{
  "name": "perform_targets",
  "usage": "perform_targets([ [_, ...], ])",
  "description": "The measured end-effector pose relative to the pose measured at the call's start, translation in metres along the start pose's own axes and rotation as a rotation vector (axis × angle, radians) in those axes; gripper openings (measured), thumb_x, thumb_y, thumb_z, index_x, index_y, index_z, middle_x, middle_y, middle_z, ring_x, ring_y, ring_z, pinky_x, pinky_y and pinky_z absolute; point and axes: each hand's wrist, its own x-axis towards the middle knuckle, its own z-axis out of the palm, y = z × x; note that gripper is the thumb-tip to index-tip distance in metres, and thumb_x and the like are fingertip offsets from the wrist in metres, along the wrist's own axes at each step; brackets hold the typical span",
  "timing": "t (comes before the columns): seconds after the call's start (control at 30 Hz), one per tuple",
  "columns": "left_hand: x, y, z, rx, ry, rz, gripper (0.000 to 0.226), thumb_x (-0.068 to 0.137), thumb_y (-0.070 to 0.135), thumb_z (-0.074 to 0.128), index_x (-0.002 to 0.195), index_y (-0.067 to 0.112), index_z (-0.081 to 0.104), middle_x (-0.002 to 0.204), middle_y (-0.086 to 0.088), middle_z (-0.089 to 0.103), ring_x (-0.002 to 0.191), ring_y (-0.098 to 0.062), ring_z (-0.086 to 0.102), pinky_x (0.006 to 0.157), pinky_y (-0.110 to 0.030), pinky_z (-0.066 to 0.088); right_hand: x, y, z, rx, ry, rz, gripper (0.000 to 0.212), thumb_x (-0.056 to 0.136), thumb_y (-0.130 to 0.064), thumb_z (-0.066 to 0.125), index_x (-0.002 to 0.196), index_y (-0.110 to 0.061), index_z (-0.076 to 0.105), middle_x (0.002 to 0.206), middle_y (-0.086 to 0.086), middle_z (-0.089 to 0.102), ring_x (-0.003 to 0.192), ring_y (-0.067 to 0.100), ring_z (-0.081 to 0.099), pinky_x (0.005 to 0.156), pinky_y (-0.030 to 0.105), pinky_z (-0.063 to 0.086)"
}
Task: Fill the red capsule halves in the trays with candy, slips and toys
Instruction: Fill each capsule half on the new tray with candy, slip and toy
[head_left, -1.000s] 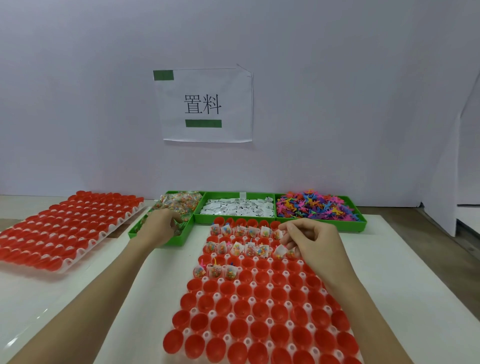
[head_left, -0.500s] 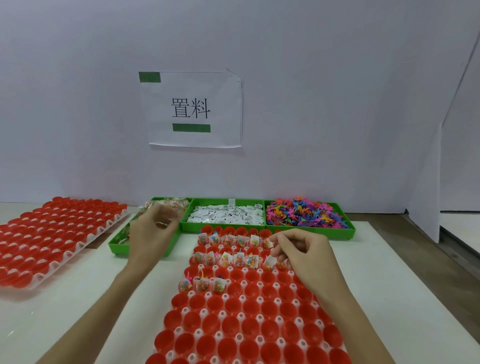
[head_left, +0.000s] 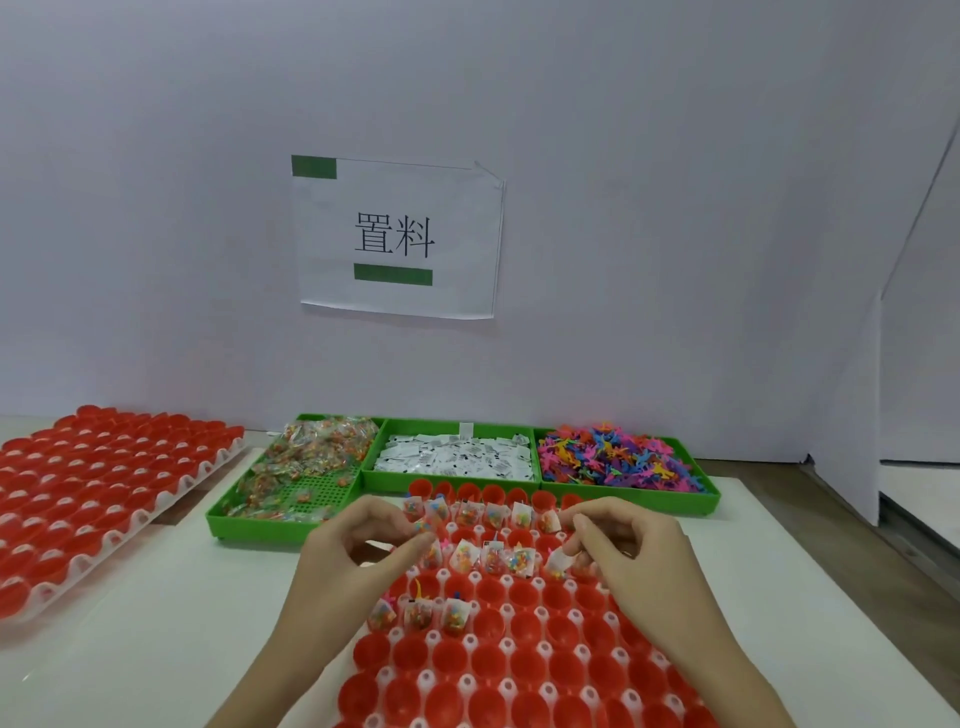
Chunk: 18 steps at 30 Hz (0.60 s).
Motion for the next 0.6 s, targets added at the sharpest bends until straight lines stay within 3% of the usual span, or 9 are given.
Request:
perform_targets([
  [0.17, 0.004, -0.009, -0.002, -0.001, -0.02, 0.021, 0.019, 0.076, 0.015, 0.089, 0.078, 0.018, 0.07, 0.08, -0.007, 0.074, 0.072, -0.016, 0.072, 0.064, -0.02, 0.055, 0.038, -0.019, 0.02, -0.323, -0.117, -0.06, 0.015, 0.097, -0.023, 0.067, 0.105, -0.033, 0.074, 0.095, -0.022, 0.07, 0.079, -0.009, 0.062, 0.064, 0.002, 0.046],
  [0.2, 0.004, -0.01, -0.002, -0.007, -0.024, 0.024, 0.018, 0.076, 0.015, 0.088, 0.081, 0.018, 0.071, 0.081, -0.007, 0.075, 0.074, -0.017, 0.072, 0.065, -0.021, 0.056, 0.054, -0.022, 0.027, -0.385, -0.15, -0.083, 0.015, 0.098, -0.022, 0.066, 0.109, -0.029, 0.074, 0.099, -0.018, 0.07, 0.079, -0.01, 0.06, 0.063, 0.001, 0.044],
  [0.27, 0.002, -0.008, -0.002, -0.023, -0.044, 0.024, 0.02, 0.079, 0.017, 0.086, 0.093, 0.021, 0.073, 0.081, -0.006, 0.077, 0.076, -0.018, 0.073, 0.068, -0.023, 0.057, 0.092, -0.025, 0.042, -0.484, -0.18, -0.125, 0.018, 0.099, -0.018, 0.064, 0.113, -0.019, 0.075, 0.105, -0.003, 0.074, 0.083, 0.0, 0.063, 0.073, 0.007, 0.046],
  [0.3, 0.002, -0.006, -0.002, -0.025, -0.055, 0.028, 0.023, 0.08, 0.018, 0.085, 0.1, 0.023, 0.073, 0.081, -0.006, 0.077, 0.078, -0.018, 0.074, 0.07, -0.024, 0.058, 0.109, -0.025, 0.049, -0.524, -0.183, -0.127, 0.018, 0.099, -0.017, 0.063, 0.113, -0.015, 0.076, 0.109, 0.003, 0.075, 0.088, 0.008, 0.066, 0.081, 0.017, 0.052],
  [0.4, 0.001, -0.005, -0.005, 0.014, -0.065, 0.055, 0.026, 0.084, 0.018, 0.084, 0.106, 0.029, 0.076, 0.083, -0.004, 0.077, 0.08, -0.018, 0.074, 0.074, -0.033, 0.06, 0.148, -0.01, 0.068, -0.615, -0.222, -0.118, 0.02, 0.1, -0.016, 0.063, 0.112, -0.008, 0.077, 0.117, 0.01, 0.075, 0.103, 0.02, 0.069, 0.098, 0.033, 0.053],
  [0.6, 0.001, -0.005, -0.009, 0.041, -0.008, 0.057, 0.021, 0.083, 0.023, 0.084, 0.099, 0.036, 0.079, 0.083, 0.0, 0.076, 0.081, -0.017, 0.073, 0.073, -0.038, 0.06, 0.176, 0.018, 0.09, -0.786, -0.313, -0.112, 0.023, 0.089, -0.021, 0.077, 0.104, -0.003, 0.079, 0.109, 0.011, 0.077, 0.093, 0.021, 0.073, 0.091, 0.036, 0.059],
])
